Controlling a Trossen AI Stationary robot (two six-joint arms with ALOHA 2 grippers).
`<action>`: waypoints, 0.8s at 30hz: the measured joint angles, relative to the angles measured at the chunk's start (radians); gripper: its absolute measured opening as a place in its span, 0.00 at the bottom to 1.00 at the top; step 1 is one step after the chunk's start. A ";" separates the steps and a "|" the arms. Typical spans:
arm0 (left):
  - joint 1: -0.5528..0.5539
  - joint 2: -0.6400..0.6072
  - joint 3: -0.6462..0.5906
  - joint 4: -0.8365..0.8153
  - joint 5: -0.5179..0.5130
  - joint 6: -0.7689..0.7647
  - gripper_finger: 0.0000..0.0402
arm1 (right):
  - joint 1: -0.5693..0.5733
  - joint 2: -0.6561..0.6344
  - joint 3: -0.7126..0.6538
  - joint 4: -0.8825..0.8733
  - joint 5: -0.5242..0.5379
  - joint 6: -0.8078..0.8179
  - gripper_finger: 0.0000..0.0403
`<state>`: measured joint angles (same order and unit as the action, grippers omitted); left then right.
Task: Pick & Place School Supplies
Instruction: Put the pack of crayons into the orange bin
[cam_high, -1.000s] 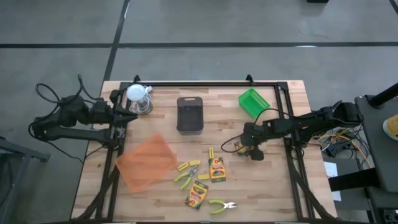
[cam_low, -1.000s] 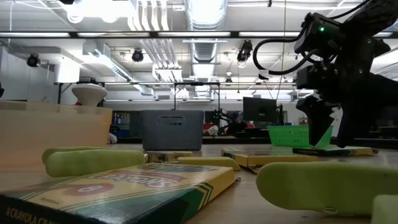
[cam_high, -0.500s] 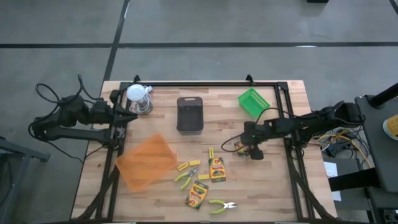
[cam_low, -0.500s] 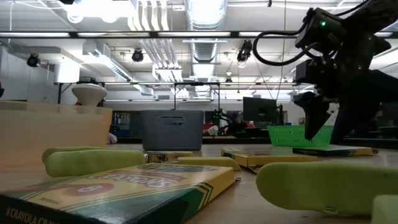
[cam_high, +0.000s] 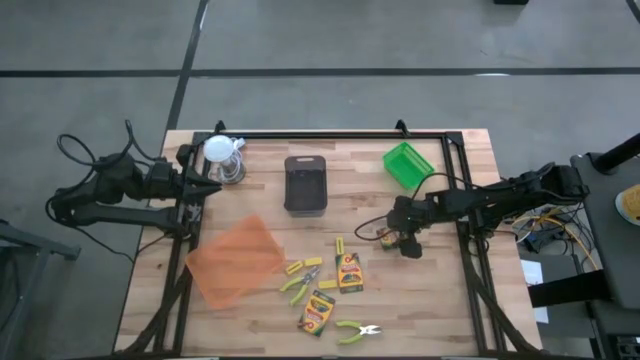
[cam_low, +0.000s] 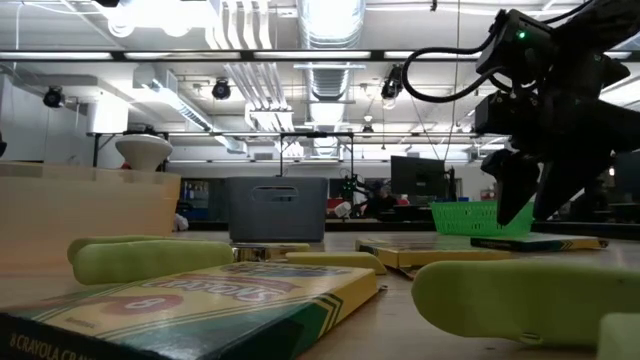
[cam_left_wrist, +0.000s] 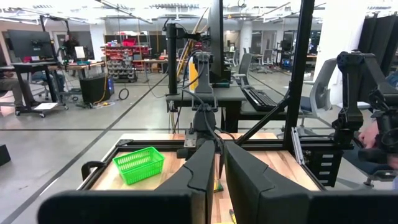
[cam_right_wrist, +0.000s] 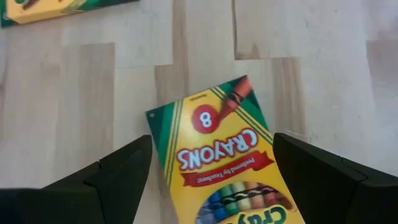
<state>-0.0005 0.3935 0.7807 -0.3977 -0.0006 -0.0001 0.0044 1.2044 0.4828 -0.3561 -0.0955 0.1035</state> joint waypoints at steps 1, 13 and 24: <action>0.000 0.000 0.000 0.000 0.000 0.000 0.11 | 0.000 -0.001 0.000 -0.001 -0.001 0.002 0.81; 0.000 0.000 0.000 0.000 0.000 0.000 0.11 | 0.000 -0.041 0.000 -0.028 -0.036 -0.069 0.81; 0.000 0.000 0.000 0.000 0.000 0.000 0.11 | -0.001 -0.148 -0.006 -0.115 0.051 -0.091 0.91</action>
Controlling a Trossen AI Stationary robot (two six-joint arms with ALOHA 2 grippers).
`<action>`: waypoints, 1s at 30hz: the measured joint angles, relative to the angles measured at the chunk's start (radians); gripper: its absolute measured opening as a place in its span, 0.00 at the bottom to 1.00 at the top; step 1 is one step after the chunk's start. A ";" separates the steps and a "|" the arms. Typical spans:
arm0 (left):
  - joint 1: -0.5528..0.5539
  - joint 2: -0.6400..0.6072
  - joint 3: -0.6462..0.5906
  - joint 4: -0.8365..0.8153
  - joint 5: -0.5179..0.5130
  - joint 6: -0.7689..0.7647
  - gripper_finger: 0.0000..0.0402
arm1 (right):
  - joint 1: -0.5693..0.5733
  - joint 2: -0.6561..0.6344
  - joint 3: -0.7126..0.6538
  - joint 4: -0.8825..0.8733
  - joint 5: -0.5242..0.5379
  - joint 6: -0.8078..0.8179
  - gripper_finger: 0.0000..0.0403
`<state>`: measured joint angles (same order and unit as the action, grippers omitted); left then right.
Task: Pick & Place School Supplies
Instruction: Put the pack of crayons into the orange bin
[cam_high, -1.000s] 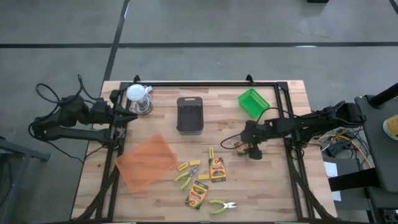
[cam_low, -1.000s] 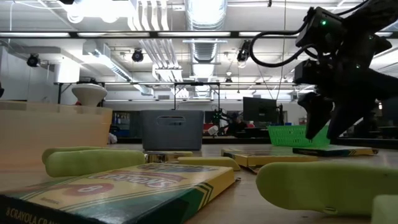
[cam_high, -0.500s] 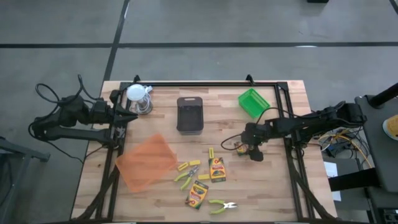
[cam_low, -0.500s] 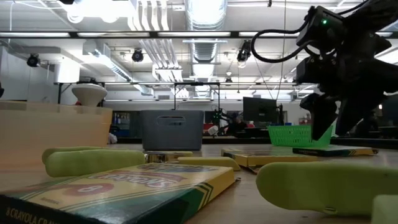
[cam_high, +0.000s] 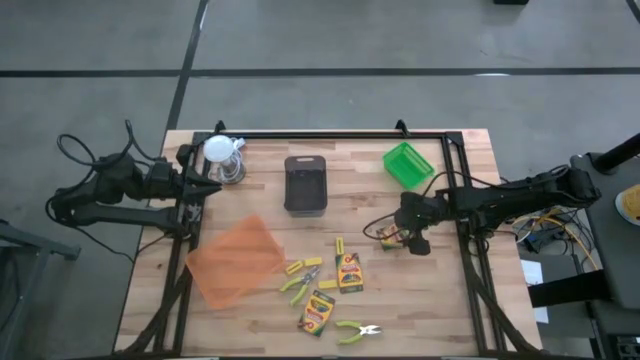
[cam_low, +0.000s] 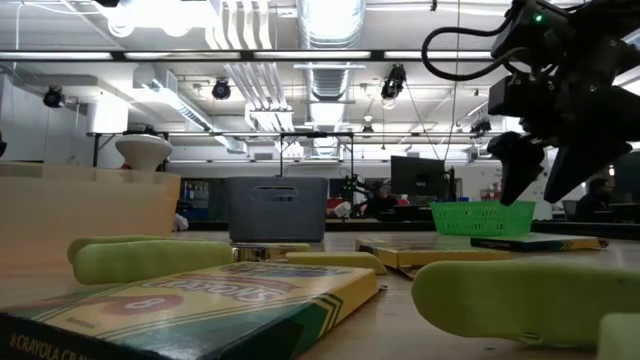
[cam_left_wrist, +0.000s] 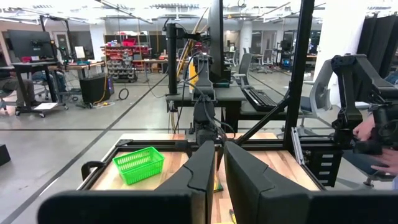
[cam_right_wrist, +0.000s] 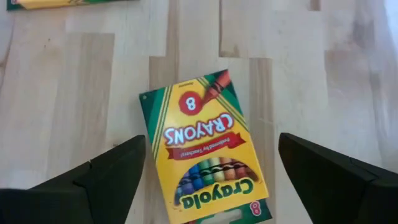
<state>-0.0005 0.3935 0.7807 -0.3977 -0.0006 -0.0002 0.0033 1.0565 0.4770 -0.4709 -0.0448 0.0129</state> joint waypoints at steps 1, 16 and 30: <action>0.000 0.000 0.000 0.000 0.000 0.000 0.11 | 0.000 0.001 0.000 0.000 0.001 0.001 0.91; 0.000 0.000 0.000 0.000 0.000 0.000 0.11 | 0.000 0.148 -0.002 -0.001 0.049 0.014 0.92; 0.000 0.000 0.000 0.000 0.000 0.000 0.11 | 0.001 0.134 0.012 -0.016 0.039 0.010 0.92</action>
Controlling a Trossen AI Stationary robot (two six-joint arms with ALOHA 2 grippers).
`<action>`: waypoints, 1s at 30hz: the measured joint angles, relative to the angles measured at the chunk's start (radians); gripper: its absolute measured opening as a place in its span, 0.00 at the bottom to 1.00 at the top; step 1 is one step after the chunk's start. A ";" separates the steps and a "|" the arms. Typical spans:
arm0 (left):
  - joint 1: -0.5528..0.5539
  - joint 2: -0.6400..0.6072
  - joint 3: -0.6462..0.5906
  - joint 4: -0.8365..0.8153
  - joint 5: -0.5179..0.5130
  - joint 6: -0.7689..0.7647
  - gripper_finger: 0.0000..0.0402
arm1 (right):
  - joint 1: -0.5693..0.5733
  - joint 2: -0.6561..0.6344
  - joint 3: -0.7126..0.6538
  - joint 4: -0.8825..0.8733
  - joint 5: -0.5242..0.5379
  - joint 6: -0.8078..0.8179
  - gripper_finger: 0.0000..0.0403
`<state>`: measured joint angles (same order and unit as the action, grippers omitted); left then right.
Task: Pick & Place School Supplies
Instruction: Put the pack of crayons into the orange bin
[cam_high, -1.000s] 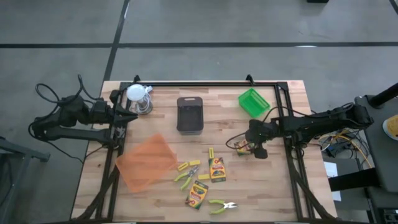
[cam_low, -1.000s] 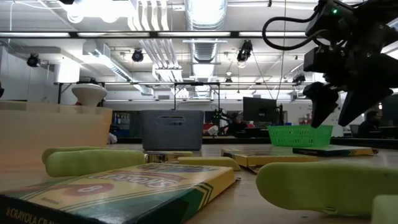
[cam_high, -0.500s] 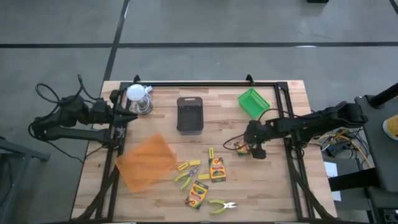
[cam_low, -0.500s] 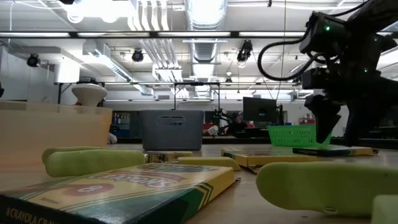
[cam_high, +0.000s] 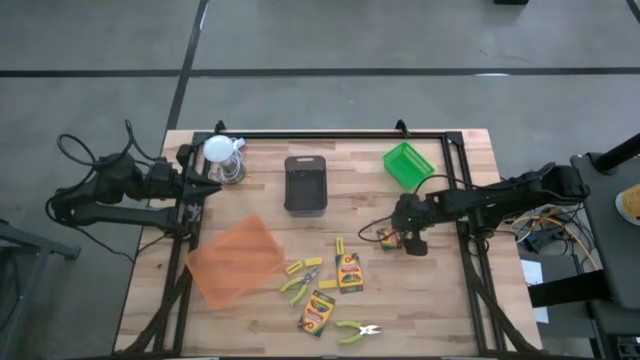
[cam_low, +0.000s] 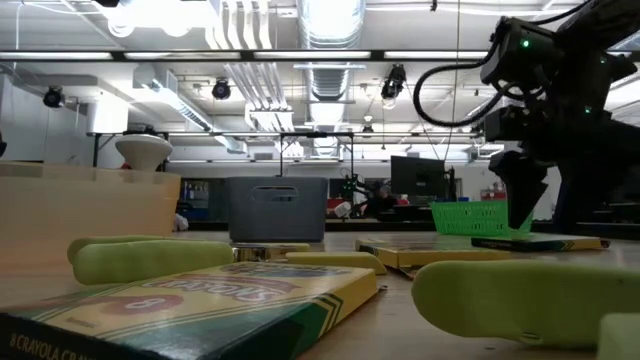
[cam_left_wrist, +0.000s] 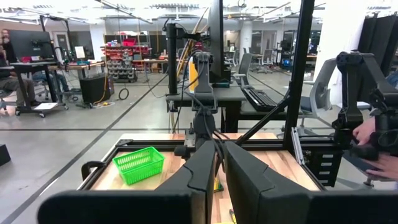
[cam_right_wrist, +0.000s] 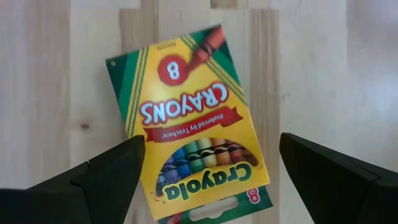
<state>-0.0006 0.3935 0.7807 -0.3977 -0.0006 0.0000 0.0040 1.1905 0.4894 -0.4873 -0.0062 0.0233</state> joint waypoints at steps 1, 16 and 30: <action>0.000 0.000 0.000 0.000 0.000 0.000 0.11 | 0.000 -0.008 0.004 -0.007 -0.002 -0.001 0.92; 0.000 0.000 0.000 0.000 0.000 0.000 0.11 | 0.000 -0.023 0.006 -0.016 -0.048 -0.014 0.91; 0.000 0.000 0.000 0.000 0.000 0.000 0.11 | 0.000 0.074 0.003 0.005 -0.047 -0.016 0.91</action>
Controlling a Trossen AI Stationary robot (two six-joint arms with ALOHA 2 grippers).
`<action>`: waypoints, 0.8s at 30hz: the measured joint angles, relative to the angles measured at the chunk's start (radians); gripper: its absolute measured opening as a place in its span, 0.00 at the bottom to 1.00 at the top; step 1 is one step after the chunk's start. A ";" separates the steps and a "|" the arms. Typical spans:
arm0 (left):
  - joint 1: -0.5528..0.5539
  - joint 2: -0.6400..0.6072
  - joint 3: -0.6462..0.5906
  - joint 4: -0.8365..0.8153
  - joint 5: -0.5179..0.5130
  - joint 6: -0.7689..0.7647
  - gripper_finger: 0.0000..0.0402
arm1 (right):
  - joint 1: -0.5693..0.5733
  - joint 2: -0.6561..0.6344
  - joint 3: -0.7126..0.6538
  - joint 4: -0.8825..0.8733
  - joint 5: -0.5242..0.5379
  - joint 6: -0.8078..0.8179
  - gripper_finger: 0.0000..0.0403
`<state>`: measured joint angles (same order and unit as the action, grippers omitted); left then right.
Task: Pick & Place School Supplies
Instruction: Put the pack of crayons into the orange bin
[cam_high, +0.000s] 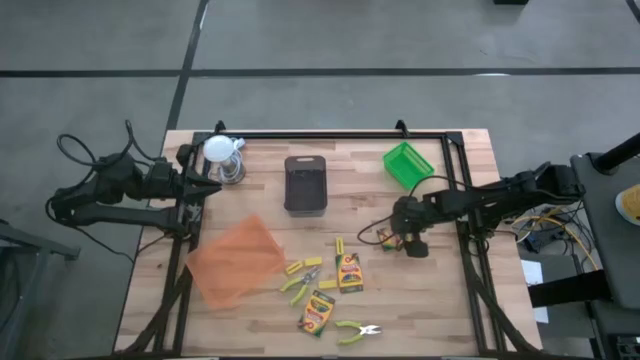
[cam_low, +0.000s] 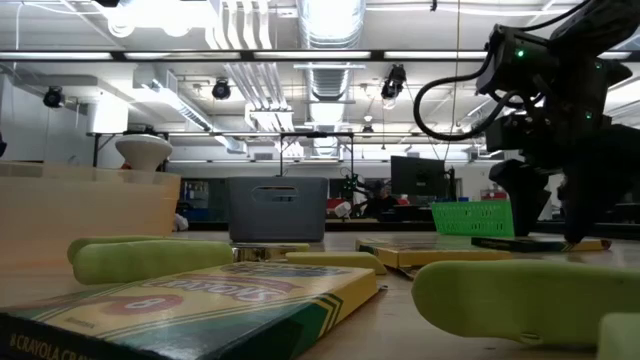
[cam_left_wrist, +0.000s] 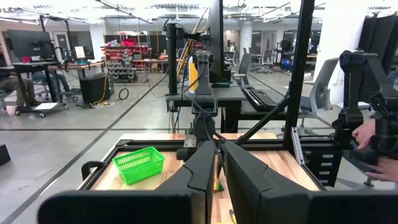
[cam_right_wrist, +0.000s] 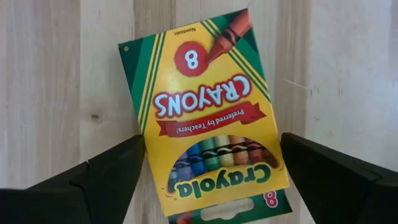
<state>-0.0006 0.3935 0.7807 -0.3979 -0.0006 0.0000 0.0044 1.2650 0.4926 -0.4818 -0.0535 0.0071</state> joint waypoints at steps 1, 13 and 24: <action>0.000 0.000 0.000 0.000 0.000 0.000 0.11 | 0.000 0.006 0.000 0.002 -0.001 0.000 0.91; 0.000 0.000 0.000 0.000 0.000 0.000 0.11 | 0.000 0.057 0.001 0.014 0.003 -0.019 0.91; 0.000 0.000 0.000 0.000 0.000 0.000 0.11 | 0.000 0.058 -0.002 0.023 0.004 -0.015 0.91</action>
<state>-0.0006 0.3935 0.7807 -0.3977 -0.0006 -0.0002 0.0044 1.3230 0.4908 -0.4587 -0.0498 -0.0079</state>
